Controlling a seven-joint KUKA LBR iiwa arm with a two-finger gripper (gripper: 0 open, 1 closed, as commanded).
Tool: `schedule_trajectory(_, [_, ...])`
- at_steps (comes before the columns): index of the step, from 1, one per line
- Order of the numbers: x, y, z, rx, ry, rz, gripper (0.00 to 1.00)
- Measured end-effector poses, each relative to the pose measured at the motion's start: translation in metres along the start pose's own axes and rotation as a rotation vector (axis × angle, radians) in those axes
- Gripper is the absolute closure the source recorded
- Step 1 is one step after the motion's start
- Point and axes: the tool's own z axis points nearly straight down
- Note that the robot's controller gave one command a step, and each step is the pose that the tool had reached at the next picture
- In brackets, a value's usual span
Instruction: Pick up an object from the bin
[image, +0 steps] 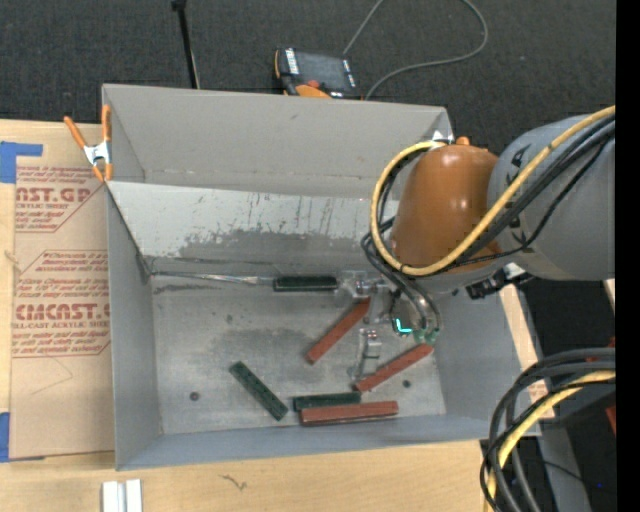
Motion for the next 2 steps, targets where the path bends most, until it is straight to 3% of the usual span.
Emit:
schedule_trajectory(1, [-0.0423,-0.0122,0.0900,0.000,-0.006,-0.309,0.00])
schedule_trajectory(2, [-0.0425,-0.0113,0.0903,0.000,-0.008,-0.309,0.00])
